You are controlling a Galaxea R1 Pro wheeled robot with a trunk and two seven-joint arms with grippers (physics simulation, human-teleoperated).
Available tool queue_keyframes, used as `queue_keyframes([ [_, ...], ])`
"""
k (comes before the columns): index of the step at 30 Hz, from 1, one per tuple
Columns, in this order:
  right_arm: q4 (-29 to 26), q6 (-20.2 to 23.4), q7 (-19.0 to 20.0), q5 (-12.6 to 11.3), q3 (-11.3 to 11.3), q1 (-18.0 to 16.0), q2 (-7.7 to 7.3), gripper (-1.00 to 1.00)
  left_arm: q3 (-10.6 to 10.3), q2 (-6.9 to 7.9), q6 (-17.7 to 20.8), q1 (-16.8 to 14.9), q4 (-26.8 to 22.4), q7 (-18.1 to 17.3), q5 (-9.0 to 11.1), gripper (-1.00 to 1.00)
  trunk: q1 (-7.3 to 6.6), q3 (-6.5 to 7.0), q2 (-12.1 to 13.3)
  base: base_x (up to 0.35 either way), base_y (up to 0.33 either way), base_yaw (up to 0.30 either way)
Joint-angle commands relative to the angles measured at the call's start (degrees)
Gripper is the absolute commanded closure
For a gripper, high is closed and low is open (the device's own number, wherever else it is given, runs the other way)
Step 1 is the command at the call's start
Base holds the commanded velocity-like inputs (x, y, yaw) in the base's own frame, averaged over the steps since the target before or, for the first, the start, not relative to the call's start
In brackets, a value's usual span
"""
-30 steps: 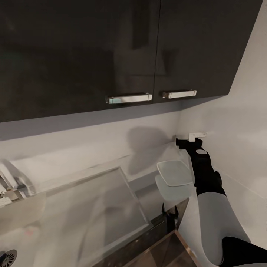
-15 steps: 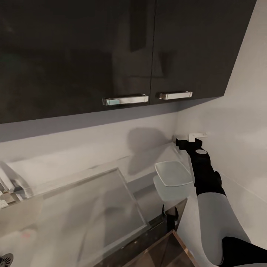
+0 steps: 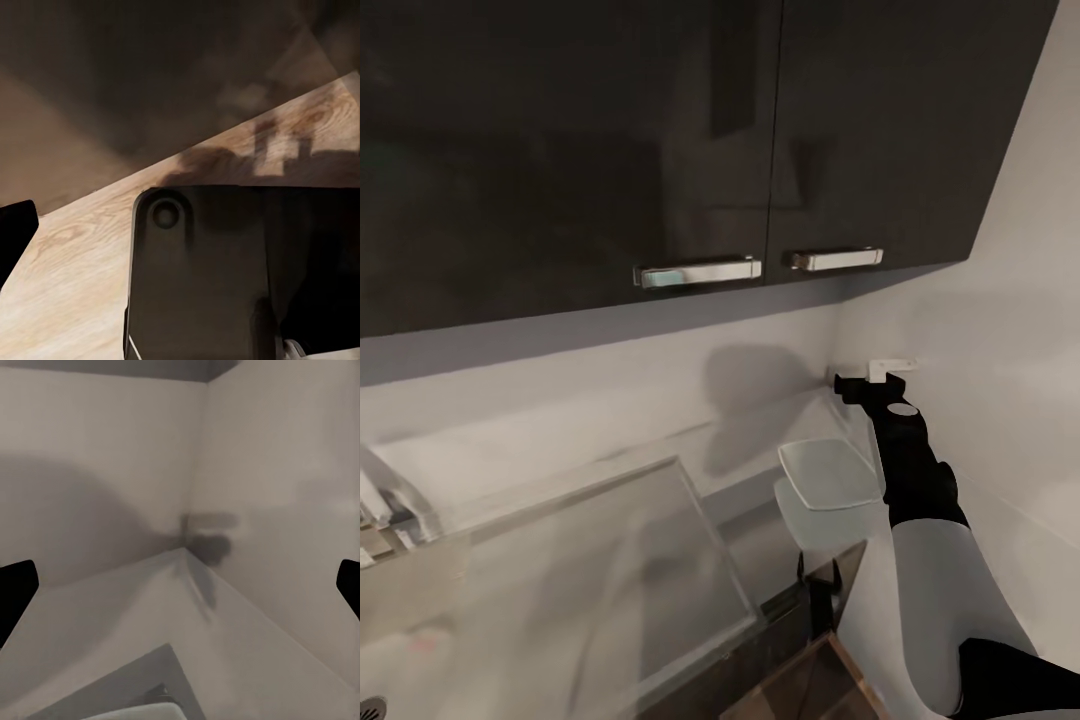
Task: In the kitchen, take the Vidalia onion out of the sink, dice it on the chopping board with the paring knife, put the diced onion into the bowl on the countertop, then place both the paring knife and the chopping board into the sink.
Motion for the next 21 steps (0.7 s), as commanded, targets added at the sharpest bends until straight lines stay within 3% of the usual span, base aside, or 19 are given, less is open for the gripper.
queue_keyframes([
  [1, -0.08, 0.25, 0.33, 0.56, -0.15, -0.06, 0.06, -1.0, -0.01, -0.01, -0.05, 0.02, -0.09, 0.01, 0.09, -1.0, 0.06, -0.12, -0.12, 0.177, 0.0, 0.0],
  [21, -0.08, 0.25, 0.33, 0.56, -0.15, 0.2, 0.06, -1.0, -0.03, -0.01, -0.05, -0.01, -0.09, 0.01, 0.09, -1.0, 0.06, -0.12, -0.12, 0.018, 0.0, 0.0],
])
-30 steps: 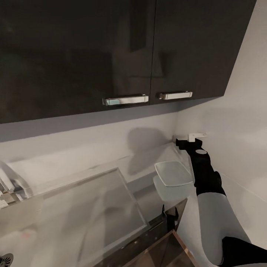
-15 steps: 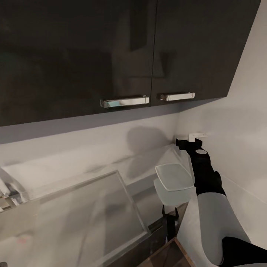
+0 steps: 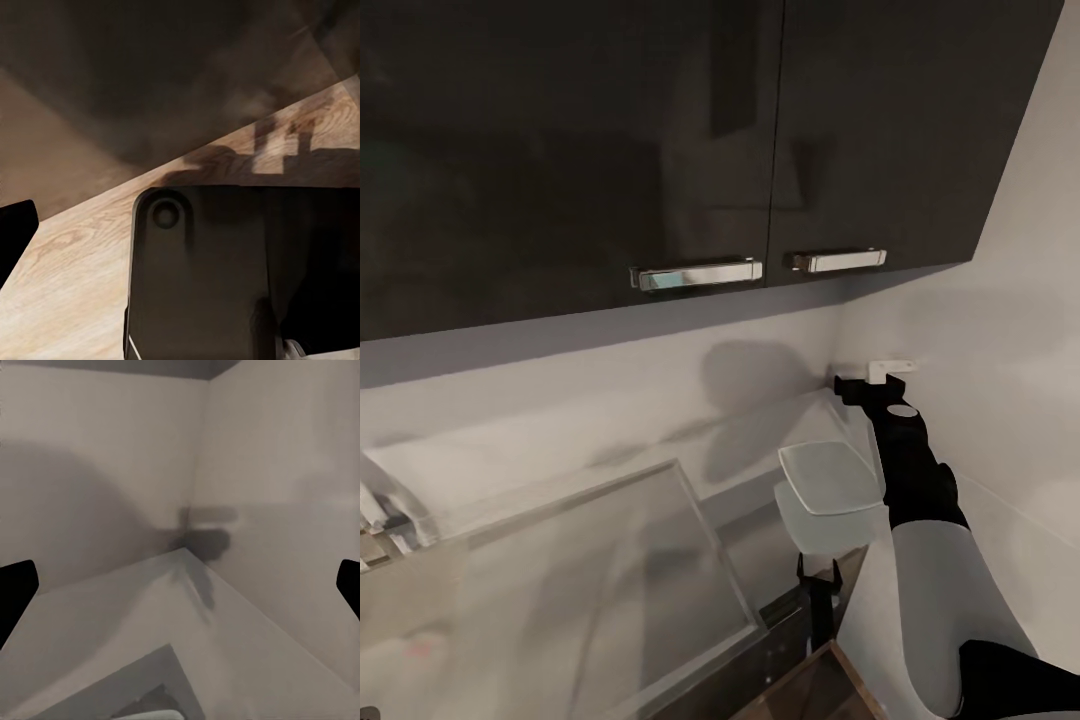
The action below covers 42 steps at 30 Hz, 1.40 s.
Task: In the kitchen, take the Vidalia onion out of the sink, dice it on the chopping board with the paring knife, put the diced onion into the bowl on the countertop, then place both the paring knife and the chopping board into the sink.
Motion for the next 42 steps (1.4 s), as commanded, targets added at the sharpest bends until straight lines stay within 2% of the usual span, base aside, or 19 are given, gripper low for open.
queue_keyframes([
  [1, -0.08, 0.25, 0.33, 0.57, -0.15, -0.06, 0.06, -1.0, 0.0, -0.01, -0.05, 0.03, -0.09, 0.01, 0.09, -1.0, 0.04, -0.12, -0.13, 0.0, 0.04, 0.0],
  [17, -0.08, 0.25, 0.33, 0.57, -0.15, -0.05, 0.06, -1.0, 0.0, -0.01, -0.05, 0.05, -0.01, 0.01, 0.07, -1.0, 0.04, -0.12, -0.13, 0.0, 0.04, 0.0],
  [19, 0.57, 0.25, -0.33, 0.89, -0.8, 0.6, 0.72, -1.0, -0.08, -0.15, 0.03, -0.01, 0.03, -0.08, 0.01, -1.0, 0.04, -0.12, -0.13, 0.0, 0.0, 0.0],
  [24, 1.41, 0.28, -0.37, 0.91, -1.85, 2.22, 0.67, -1.0, -0.08, -0.16, 0.03, -0.01, 0.05, -0.08, 0.0, -1.0, 0.04, -0.12, -0.13, 0.0, 0.0, 0.0],
  [35, 3.32, 0.96, 0.2, 0.74, -5.43, 5.77, -2.92, -1.0, -0.08, -0.18, -0.05, -0.03, 1.56, -0.08, -0.09, -1.0, 0.04, -0.12, -0.13, 0.0, 0.0, 0.0],
  [42, 3.33, 1.62, 2.41, 0.69, -7.7, 7.41, -5.2, -1.0, -0.08, -0.18, -0.07, -0.03, 1.65, -0.08, -0.09, -1.0, 0.04, -0.12, -0.13, 0.0, 0.0, 0.0],
])
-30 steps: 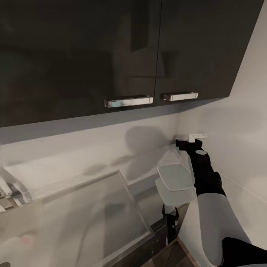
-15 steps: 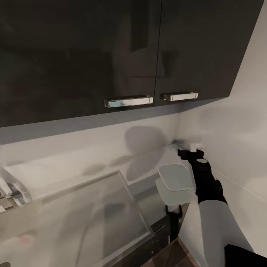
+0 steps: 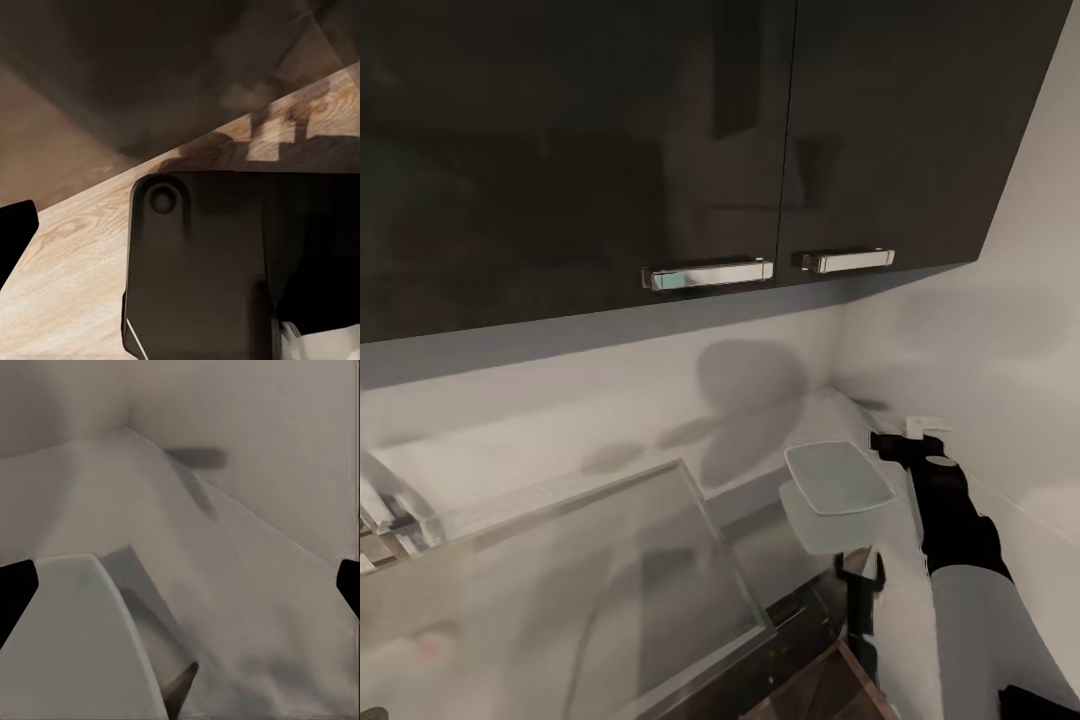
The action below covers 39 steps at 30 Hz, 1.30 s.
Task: In the kitchen, take the Vidalia onion out of the sink, dice it on the chopping board with the paring knife, put the diced onion into the bowl on the countertop, then place both the paring knife and the chopping board into the sink.
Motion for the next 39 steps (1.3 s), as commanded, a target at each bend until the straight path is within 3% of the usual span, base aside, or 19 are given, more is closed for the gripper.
queue_keyframes([
  [1, -0.11, 0.57, 0.86, 0.6, -0.46, -0.05, -0.31, -1.0, -0.02, 0.0, -0.05, 0.01, -0.08, 0.0, 0.07, -1.0, 0.04, -0.12, -0.12, 0.0, 0.0, 0.0],
  [15, -0.15, 2.65, 5.34, 0.66, -4.97, -0.05, -1.28, -1.0, -0.02, 0.0, -0.04, 0.01, -0.07, 0.0, 0.07, -1.0, 0.04, -0.12, -0.12, 0.0, 0.0, 0.0],
  [16, -0.15, 2.66, 10.34, 0.66, -6.37, -0.05, -1.36, -1.0, -0.02, 0.0, -0.04, 0.01, -0.07, 0.0, 0.07, -1.0, 0.04, -0.12, -0.12, 0.0, 0.0, 0.0],
  [29, -0.16, 2.68, 13.84, 0.64, -6.38, -0.05, -1.82, -1.0, -0.02, 0.0, -0.04, 0.02, -0.07, 0.0, 0.07, -1.0, 0.04, -0.12, -0.12, 0.0, 0.0, 0.0],
  [39, -0.15, 3.51, 18.34, 0.65, -6.46, -0.05, -3.2, -1.0, -0.02, 0.0, -0.04, 0.01, 0.01, 0.0, 0.07, -1.0, 0.04, -0.12, -0.12, 0.0, 0.0, 0.0],
])
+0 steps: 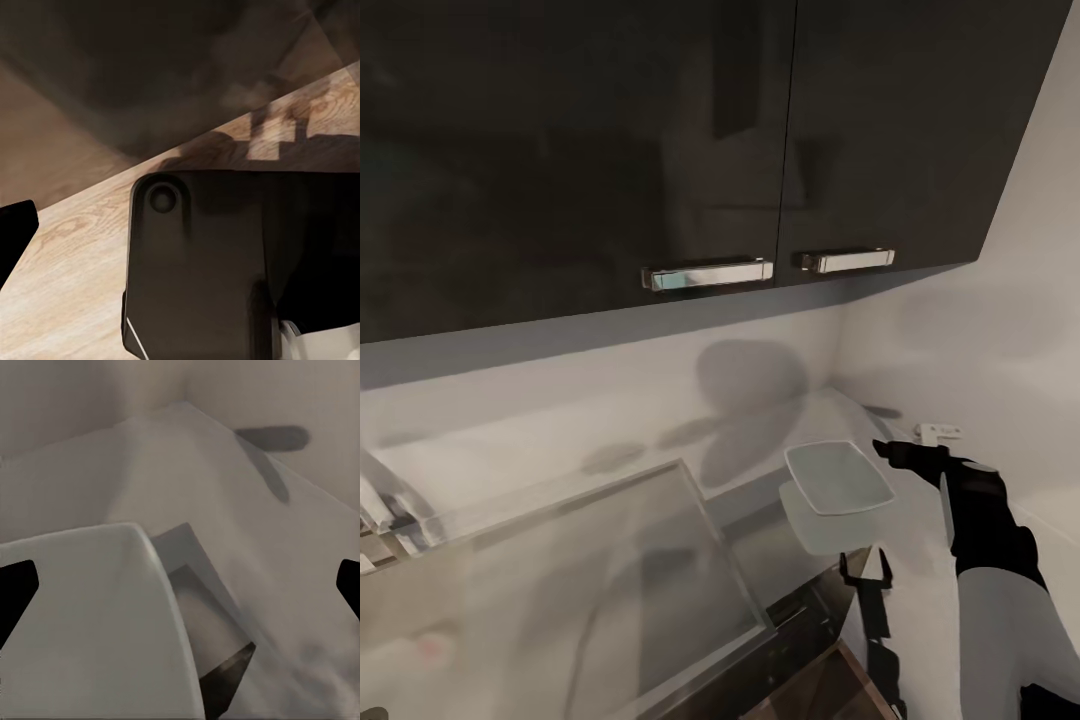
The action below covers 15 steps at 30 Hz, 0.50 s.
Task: In the kitchen, take the Vidalia onion out of the sink, dice it on the chopping board with the paring knife, put the diced onion into the bowl on the countertop, then place both the paring knife and the chopping board into the sink.
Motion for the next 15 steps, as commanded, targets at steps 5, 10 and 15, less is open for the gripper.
queue_keyframes([
  [5, 0.01, 0.54, 2.15, 0.63, -0.15, -0.06, -0.36, -1.0, -0.02, 0.0, -0.05, 0.02, -0.08, 0.0, 0.07, -1.0, 0.04, -0.12, -0.12, 0.0, 0.0, 0.0],
  [10, 0.16, 0.65, 2.77, 0.65, -0.15, -0.02, -0.51, -1.0, -0.02, 0.0, -0.05, 0.03, -0.1, -0.02, 0.07, -1.0, 0.04, -0.12, -0.12, 0.0, 0.0, 0.0],
  [15, 0.22, 0.65, 2.81, 0.65, -0.15, 0.02, -0.55, -1.0, -0.02, -0.08, -0.05, 0.02, 0.2, -0.04, 0.0, -1.0, 0.04, -0.12, -0.12, 0.0, 0.0, 0.0],
])
